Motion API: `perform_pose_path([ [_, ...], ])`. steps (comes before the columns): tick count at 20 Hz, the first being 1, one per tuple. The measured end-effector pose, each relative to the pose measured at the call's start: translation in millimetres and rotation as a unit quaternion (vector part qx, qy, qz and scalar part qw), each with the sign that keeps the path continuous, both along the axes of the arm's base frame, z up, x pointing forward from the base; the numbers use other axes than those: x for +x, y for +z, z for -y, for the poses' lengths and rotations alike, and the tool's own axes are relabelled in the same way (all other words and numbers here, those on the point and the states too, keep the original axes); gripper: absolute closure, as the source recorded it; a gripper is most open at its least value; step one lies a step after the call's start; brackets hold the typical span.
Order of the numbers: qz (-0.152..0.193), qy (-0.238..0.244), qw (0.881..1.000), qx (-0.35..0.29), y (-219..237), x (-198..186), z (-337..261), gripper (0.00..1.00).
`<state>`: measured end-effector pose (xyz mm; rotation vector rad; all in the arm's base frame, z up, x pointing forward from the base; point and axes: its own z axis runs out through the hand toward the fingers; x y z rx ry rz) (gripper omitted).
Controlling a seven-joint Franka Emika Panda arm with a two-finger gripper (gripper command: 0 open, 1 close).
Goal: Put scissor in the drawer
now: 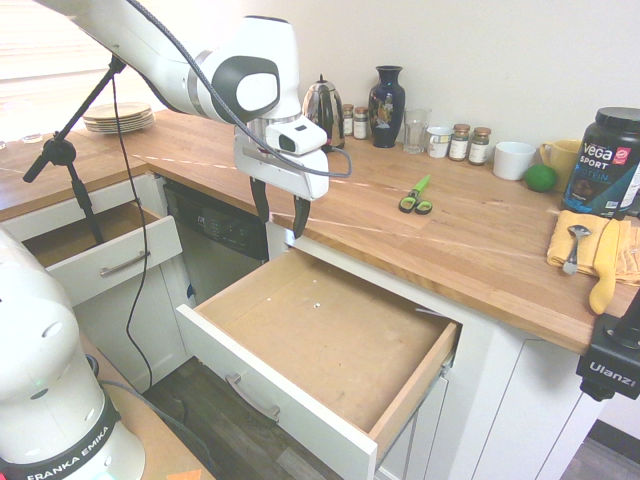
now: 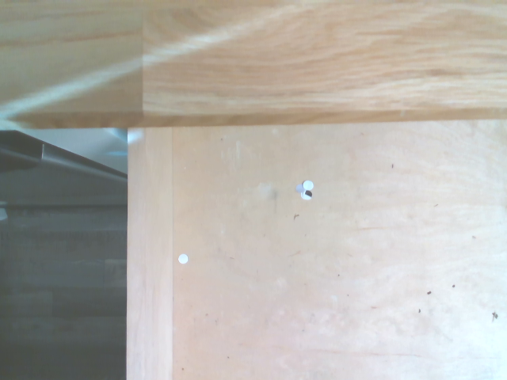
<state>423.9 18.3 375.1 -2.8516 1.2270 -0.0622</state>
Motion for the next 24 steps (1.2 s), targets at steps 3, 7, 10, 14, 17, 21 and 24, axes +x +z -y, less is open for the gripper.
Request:
perform_pose_path([
  [3,-0.001,0.004,1.0,-0.009,0,1,4,0.0],
  [7,0.01,0.0,1.0,-0.029,10,19,19,0.0],
  [10,0.013,-0.005,0.999,-0.032,13,37,29,0.0],
  [14,0.015,-0.011,0.999,-0.039,13,66,45,0.0],
  [17,0.015,-0.016,0.999,-0.039,7,91,54,0.0],
  [21,0.015,-0.019,0.999,-0.038,-5,123,61,0.0],
  [24,0.019,-0.022,0.999,-0.04,-8,143,65,0.0],
])
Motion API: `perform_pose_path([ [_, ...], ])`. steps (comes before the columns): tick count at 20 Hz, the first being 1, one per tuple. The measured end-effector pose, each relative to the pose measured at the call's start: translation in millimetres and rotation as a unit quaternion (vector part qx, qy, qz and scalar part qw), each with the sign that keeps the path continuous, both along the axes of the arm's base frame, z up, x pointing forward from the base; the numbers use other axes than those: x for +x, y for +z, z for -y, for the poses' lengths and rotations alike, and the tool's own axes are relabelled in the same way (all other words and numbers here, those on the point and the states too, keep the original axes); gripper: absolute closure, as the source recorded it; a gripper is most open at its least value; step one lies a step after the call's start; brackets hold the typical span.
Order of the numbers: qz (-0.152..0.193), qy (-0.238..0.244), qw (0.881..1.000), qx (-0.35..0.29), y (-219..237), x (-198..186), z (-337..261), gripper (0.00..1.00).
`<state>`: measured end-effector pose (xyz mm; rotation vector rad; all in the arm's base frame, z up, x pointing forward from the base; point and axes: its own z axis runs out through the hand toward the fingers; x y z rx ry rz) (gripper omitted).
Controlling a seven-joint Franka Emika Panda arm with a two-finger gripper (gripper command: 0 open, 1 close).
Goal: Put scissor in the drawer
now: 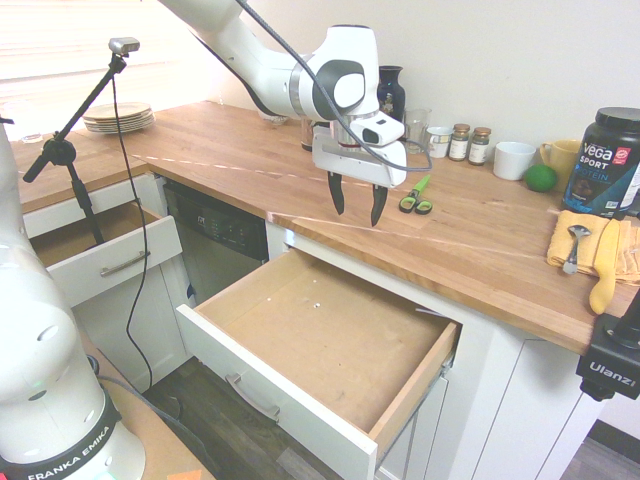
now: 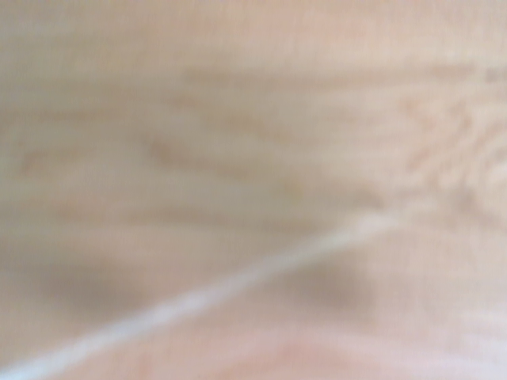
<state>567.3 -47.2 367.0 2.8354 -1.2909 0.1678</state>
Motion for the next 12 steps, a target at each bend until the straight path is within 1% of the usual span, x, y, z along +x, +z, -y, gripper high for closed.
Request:
perform_pose_path([
  [8,0.01,-0.016,1.0,-0.003,-6,62,23,0.0],
  [12,0.013,-0.019,1.0,-0.006,-1,93,31,0.0],
])
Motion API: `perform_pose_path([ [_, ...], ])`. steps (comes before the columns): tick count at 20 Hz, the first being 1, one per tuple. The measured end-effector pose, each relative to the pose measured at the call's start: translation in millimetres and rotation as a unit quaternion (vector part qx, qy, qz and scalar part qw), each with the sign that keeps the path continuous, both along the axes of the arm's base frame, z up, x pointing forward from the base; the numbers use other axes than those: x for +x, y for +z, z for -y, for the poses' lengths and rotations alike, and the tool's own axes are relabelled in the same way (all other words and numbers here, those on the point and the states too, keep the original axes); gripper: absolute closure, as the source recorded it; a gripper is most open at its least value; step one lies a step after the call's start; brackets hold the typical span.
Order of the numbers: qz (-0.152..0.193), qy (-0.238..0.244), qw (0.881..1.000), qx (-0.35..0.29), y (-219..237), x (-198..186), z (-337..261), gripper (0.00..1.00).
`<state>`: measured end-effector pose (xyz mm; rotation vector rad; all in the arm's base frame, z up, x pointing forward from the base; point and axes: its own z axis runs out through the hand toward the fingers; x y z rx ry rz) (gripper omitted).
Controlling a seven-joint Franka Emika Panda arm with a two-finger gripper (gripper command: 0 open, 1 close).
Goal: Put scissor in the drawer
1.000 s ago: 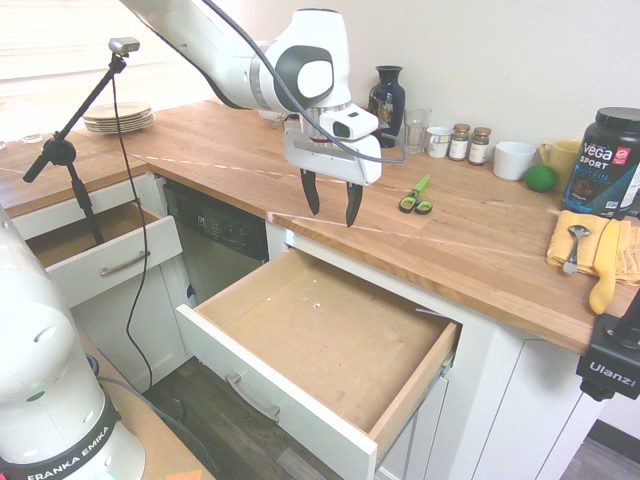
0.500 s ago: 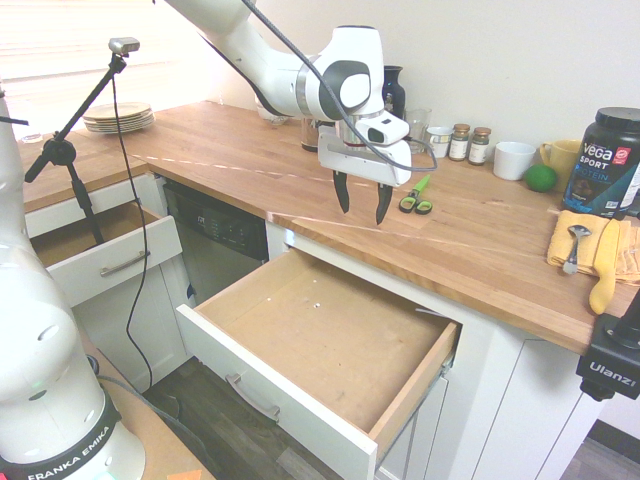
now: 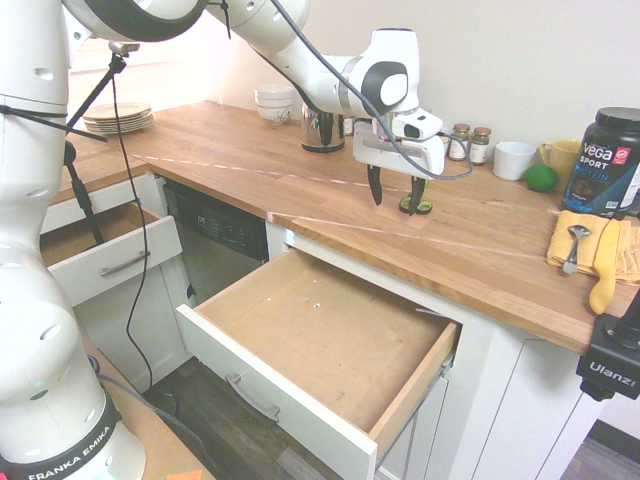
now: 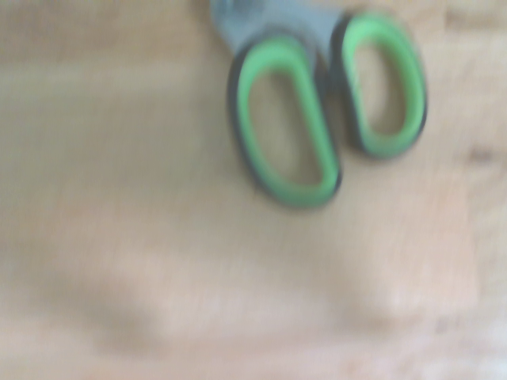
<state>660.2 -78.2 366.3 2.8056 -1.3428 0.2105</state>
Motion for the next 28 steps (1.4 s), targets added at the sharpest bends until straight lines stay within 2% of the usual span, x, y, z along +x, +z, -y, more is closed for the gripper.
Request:
perform_pose_path([
  [15,-0.008,0.009,1.0,0.0,-6,107,-10,0.0],
  [23,-0.019,0.057,0.998,0.001,-12,130,-14,0.0],
  [28,-0.021,0.065,0.998,0.001,-19,134,-14,0.0],
])
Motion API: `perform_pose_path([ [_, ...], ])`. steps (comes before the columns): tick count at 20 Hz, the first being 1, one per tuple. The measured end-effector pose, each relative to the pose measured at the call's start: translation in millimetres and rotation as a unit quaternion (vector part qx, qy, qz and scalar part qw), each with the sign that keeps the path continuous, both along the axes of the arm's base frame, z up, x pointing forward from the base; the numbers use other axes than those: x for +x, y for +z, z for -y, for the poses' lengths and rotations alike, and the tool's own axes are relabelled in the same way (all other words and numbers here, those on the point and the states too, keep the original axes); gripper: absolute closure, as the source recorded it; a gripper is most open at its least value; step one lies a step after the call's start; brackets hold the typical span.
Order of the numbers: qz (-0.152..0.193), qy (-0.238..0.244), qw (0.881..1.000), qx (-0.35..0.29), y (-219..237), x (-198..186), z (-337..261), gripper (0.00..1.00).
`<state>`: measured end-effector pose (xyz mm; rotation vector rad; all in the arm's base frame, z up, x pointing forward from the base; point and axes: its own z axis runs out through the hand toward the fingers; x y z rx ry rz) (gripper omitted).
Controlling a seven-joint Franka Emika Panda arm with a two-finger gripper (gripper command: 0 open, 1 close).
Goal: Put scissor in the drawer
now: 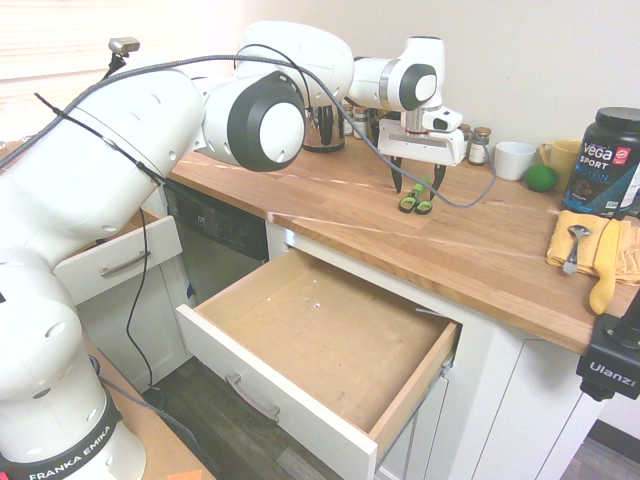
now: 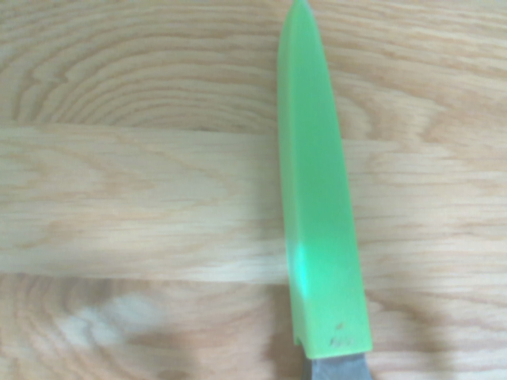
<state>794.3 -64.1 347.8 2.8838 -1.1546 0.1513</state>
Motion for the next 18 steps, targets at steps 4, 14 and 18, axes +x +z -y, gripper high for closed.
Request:
perform_pose_path([
  [4,-0.001,0.0,1.0,0.0,-0.1,0.5,1.2,1.0],
  [14,-0.006,0.005,1.0,0.002,-8.1,0.9,-1.3,1.0],
  [18,-0.006,0.005,1.0,0.002,-8.5,0.9,-0.8,1.0],
])
